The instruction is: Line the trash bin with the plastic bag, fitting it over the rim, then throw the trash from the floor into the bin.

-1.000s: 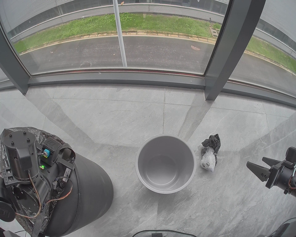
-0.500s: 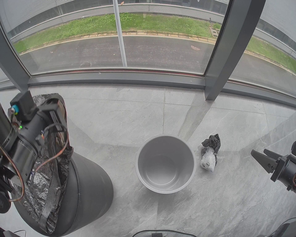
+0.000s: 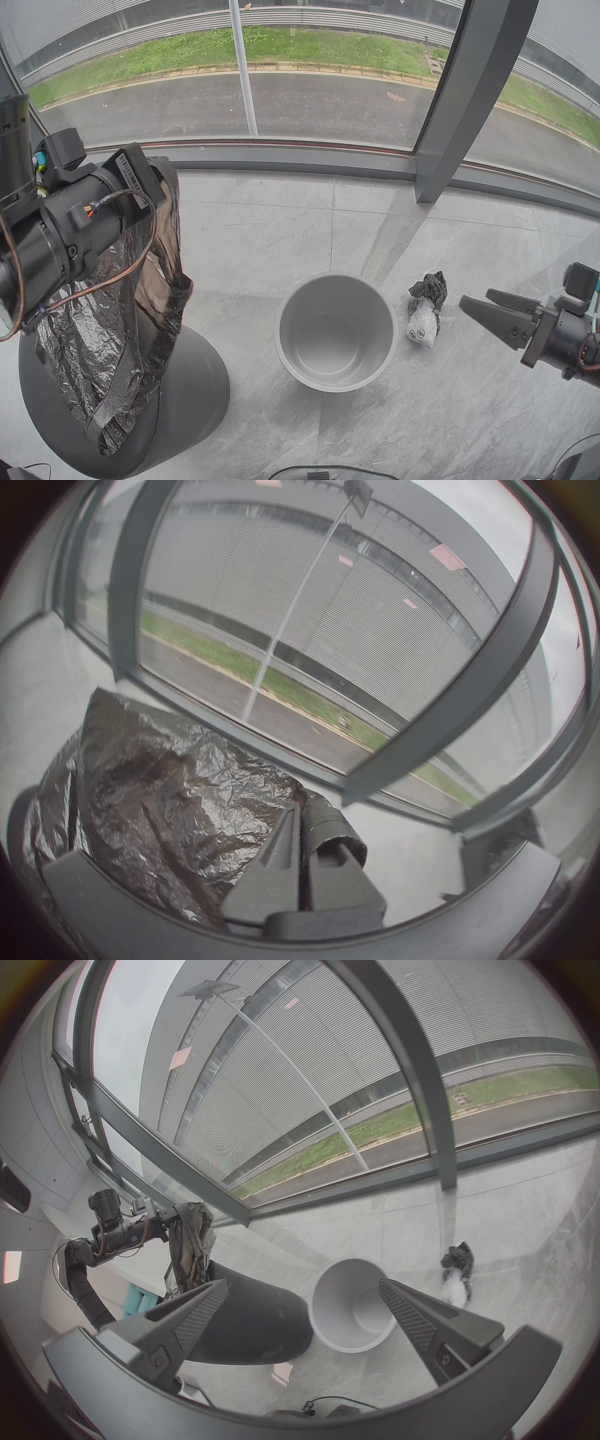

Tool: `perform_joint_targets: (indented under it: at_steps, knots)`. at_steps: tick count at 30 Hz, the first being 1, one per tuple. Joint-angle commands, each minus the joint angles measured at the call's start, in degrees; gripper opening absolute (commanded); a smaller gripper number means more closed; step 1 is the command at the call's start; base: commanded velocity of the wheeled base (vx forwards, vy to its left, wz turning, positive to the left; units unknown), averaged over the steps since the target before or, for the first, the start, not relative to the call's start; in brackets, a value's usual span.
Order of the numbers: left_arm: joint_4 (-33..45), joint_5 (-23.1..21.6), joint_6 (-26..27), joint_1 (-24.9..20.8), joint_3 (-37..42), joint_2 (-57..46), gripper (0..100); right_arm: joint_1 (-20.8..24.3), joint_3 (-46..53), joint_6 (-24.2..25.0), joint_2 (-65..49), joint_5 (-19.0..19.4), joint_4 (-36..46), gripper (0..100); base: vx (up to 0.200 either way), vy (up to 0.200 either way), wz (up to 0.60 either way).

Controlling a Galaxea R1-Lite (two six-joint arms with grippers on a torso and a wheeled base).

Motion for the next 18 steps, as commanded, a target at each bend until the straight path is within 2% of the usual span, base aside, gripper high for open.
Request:
perform_joint_targets:
  at_steps: [1, 2, 8, 12, 15, 18]
  knots:
    - [10.6, -10.3, -8.6, -5.5, -7.5, -6.3, 0, 6.5, -8.0, 1.7, 13.7, 0.0, -0.5, 100, 0.000, 0.000, 0.00]
    - [13.9, -13.9, -10.6, -5.5, -9.4, -7.7, 0, 7.4, -10.2, 2.3, 16.5, 0.0, -0.5, 100, 0.000, 0.000, 0.00]
    - [19.0, -19.5, -17.3, -6.0, -16.3, -8.4, 0, 8.6, -15.3, 2.3, 23.3, 0.0, -2.1, 100, 0.000, 0.000, 0.00]
    - [19.9, -20.0, -20.1, -9.2, -18.4, -6.8, 0, 10.2, -15.1, 2.3, 24.2, 0.0, -2.7, 100, 0.000, 0.000, 0.00]
    - [19.5, -20.1, -20.7, -9.4, -18.4, -5.6, 0, 10.7, -14.9, 2.3, 24.4, 0.0, -2.7, 100, 0.000, 0.000, 0.00]
    - [19.0, -20.1, -23.7, -9.8, -20.3, -3.5, 0, 11.6, -14.6, 2.2, 24.9, 0.0, -2.7, 100, 0.000, 0.000, 0.00]
